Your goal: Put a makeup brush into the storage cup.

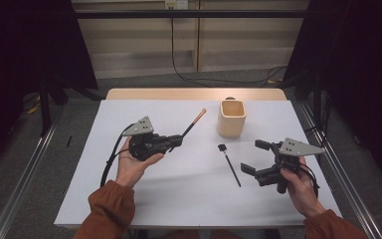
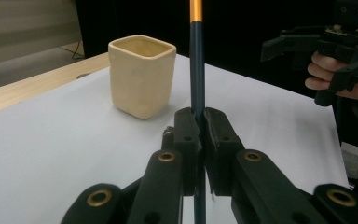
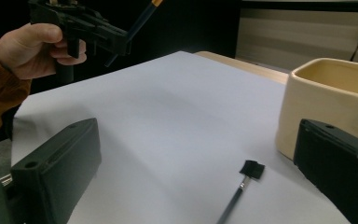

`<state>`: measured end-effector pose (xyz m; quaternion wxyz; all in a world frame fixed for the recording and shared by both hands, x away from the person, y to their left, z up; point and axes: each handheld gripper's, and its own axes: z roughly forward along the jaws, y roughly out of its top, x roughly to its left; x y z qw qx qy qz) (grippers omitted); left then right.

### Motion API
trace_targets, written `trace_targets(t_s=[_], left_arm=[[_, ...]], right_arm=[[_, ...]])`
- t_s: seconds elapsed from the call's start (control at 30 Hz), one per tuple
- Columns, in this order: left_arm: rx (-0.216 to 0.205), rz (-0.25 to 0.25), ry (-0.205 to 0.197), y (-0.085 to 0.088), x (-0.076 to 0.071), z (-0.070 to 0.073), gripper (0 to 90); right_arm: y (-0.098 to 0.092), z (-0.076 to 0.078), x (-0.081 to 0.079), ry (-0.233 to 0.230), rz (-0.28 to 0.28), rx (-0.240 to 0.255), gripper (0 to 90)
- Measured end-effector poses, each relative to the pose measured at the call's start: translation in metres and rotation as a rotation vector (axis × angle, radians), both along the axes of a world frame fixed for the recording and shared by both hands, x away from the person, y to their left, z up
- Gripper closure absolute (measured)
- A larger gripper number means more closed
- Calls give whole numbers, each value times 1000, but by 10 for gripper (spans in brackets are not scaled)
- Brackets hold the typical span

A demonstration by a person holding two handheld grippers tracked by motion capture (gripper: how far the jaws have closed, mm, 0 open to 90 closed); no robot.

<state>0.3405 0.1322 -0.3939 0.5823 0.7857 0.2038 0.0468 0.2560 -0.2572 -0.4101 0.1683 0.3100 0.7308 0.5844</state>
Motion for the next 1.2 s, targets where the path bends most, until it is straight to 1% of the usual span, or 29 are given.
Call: trace_targets(t_s=[0.03, 0.07, 0.1, 0.13, 0.17, 0.2, 0.23, 0.27, 0.3, 0.33, 0.37, 0.43, 0.47, 0.5, 0.6, 0.7, 0.73, 0.77, 0.87, 0.9, 0.93, 0.97, 1.0, 1.1, 1.17, 1.2], left_arm=[[0, 0, 0, 0, 0, 0, 847], [0, -5, 5, -1, -1, 0, 847], [0, -5, 5, -1, -1, 0, 847], [4, -7, 2, -2, -2, 0, 847], [3, -10, 4, -3, -2, 0, 847], [-6, -9, 7, -4, -2, 0, 847], [-7, -10, 6, -4, -3, 0, 847], [2, -12, 5, -5, -2, -1, 847], [2, -12, 5, -5, -2, -1, 847], [3, -18, 4, -6, -3, -2, 847], [10, -21, 5, -7, -3, -1, 847], [13, -24, 5, -8, -4, 0, 847], [16, -28, -1, -8, -4, 1, 847], [12, -29, -1, -8, -5, 2, 847], [-9, -33, -3, -9, -5, 4, 847], [-5, -35, -6, -10, -6, 5, 847], [-6, -36, -8, -11, -7, 4, 848], [8, -34, -15, -12, -7, 4, 847], [10, -39, -13, -13, -7, 3, 847], [10, -39, -13, -13, -8, 3, 848], [4, -42, -14, -15, -9, 3, 847], [4, -42, -14, -15, -9, 3, 848], [6, -44, -16, -15, -9, 3, 847], [1, -51, -17, -17, -10, 3, 847], [-7, -53, -21, -18, -11, 4, 848], [-8, -56, -23, -18, -11, 5, 847]], right_arm=[[0, 0, 0, 0, 0, 0, 3], [4, 4, 5, 10, 15, 7, 16], [6, 5, 7, 10, 22, 21, 25], [6, 5, 7, 10, 22, 21, 25], [9, 8, 12, 2, 29, 28, 27], [9, 8, 12, 2, 29, 28, 27], [12, 10, 16, 7, 43, 30, 33], [14, 11, 18, 6, 47, 29, 38], [14, 11, 18, 6, 47, 29, 38], [17, 13, 20, -4, 55, 30, 43], [21, 17, 24, -13, 62, 21, 49], [23, 18, 25, -17, 65, 22, 53], [26, 23, 26, -26, 76, 34, 56], [26, 23, 26, -26, 76, 34, 56], [32, 27, 29, -29, 100, 47, 77], [35, 29, 31, -25, 106, 50, 83], [37, 30, 33, -30, 106, 50, 86], [40, 32, 35, -38, 116, 60, 87], [43, 32, 37, -42, 131, 62, 87], [46, 32, 38, -41, 131, 61, 87], [50, 32, 39, -30, 141, 53, 79], [50, 32, 39, -30, 141, 53, 79], [53, 32, 40, -22, 148, 56, 49], [54, 34, 41, -10, 148, 54, 50], [56, 37, 43, 3, 153, 63, 38], [58, 40, 43, 1, 152, 54, 53]])
